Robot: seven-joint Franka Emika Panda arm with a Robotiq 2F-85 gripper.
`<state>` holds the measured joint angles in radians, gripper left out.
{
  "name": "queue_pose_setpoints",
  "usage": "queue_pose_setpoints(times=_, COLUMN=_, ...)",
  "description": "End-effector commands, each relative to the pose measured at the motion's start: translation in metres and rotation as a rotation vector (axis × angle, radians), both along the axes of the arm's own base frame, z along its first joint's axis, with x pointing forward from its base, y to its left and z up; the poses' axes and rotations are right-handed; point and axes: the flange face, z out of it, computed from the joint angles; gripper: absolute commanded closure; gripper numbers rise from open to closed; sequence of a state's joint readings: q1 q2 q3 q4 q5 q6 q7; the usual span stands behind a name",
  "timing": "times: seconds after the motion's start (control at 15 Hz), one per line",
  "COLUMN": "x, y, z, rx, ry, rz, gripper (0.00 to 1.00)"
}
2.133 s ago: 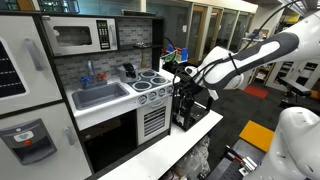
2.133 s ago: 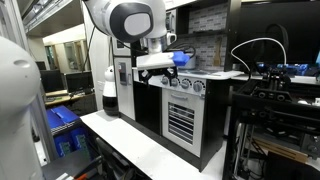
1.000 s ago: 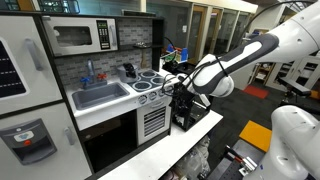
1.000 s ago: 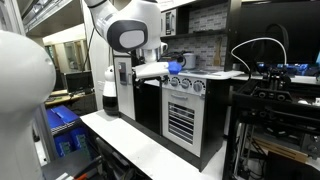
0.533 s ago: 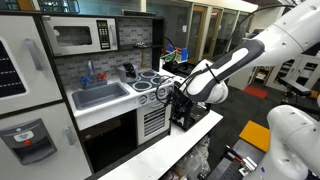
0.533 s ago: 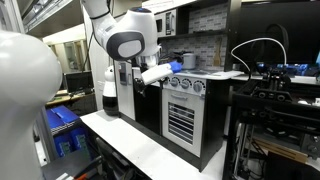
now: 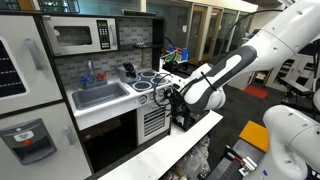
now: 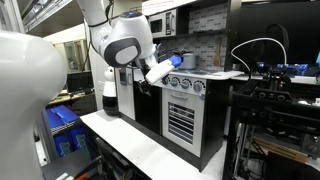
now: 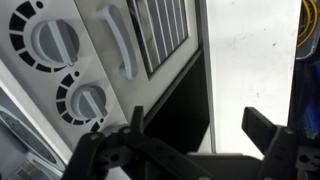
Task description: Open the oven door, remove the silver pot from the oven and put it on the stove, close the oven door
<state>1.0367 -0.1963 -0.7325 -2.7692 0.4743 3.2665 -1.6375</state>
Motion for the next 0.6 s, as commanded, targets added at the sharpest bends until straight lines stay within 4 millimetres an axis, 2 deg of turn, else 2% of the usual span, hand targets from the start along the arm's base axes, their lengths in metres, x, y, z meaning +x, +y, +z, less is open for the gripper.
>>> queue_pose_setpoints(times=0.0, x=0.000, y=-0.001, z=-0.006, rx=-0.048, ry=-0.051, rz=0.008, gripper=0.00)
queue_pose_setpoints(times=0.53, x=0.007, y=-0.024, z=-0.025, rx=-0.106, ry=-0.035, rz=-0.013, gripper=0.00)
